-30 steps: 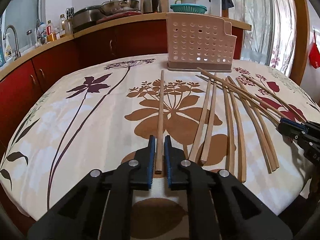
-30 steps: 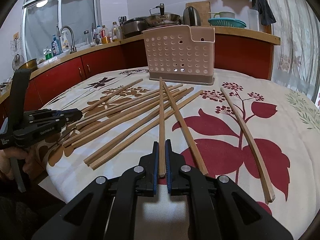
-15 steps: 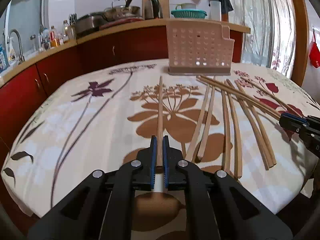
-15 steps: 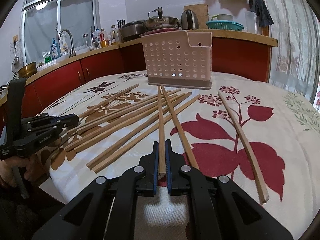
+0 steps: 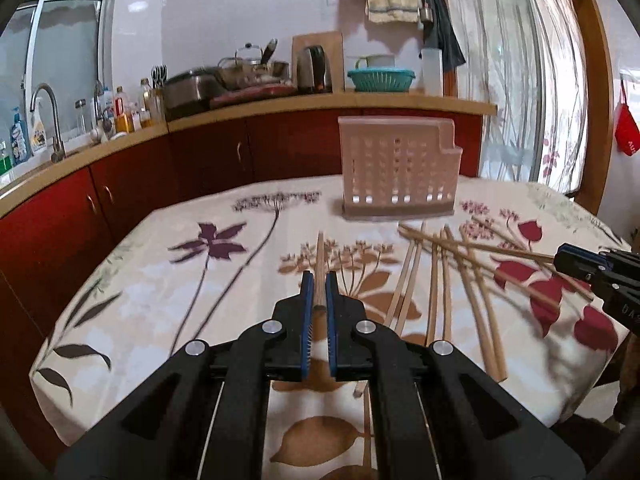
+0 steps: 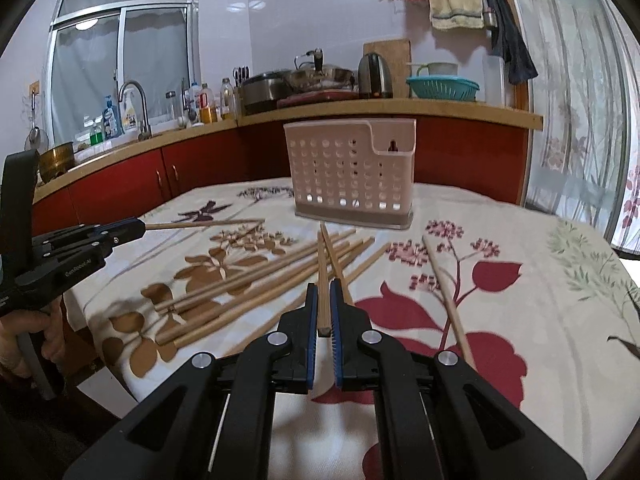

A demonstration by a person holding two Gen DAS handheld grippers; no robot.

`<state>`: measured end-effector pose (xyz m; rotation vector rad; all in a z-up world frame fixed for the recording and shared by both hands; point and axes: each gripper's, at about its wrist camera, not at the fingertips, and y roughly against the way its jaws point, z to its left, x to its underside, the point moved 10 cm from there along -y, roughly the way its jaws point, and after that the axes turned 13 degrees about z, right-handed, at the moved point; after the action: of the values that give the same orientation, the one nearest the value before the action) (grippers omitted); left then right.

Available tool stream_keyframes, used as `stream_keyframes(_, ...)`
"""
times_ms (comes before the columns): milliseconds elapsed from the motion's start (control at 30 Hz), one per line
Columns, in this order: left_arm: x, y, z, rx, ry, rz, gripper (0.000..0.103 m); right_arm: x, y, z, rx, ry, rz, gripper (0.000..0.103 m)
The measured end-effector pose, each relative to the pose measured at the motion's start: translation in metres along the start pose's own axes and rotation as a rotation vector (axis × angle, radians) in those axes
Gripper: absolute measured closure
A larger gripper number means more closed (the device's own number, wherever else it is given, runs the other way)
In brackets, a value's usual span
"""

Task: Organize utensils
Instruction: 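Lift both held chopsticks and carry them above the pink utensil holder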

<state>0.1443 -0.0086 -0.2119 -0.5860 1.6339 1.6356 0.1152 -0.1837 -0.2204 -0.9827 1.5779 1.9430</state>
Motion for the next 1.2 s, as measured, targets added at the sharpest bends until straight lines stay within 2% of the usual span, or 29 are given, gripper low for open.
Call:
stream_keyframes(533, -0.050, 0.057, 0.012, 0.022, 0.035, -0.121, 0.096, -0.058, 0.059, 0.003, 0.007, 0.009, -0.155, 0.096)
stream_keyframes(700, -0.061, 0.056, 0.017, 0.053, 0.065, -0.114, 0.096, -0.073, 0.064, 0.004, -0.004, 0.006, -0.179, 0.096)
stream_keyframes(1200, -0.089, 0.040, 0.023, 0.080, 0.054, -0.106, 0.096, -0.108, 0.054, -0.003, -0.029, -0.019, -0.205, 0.096)
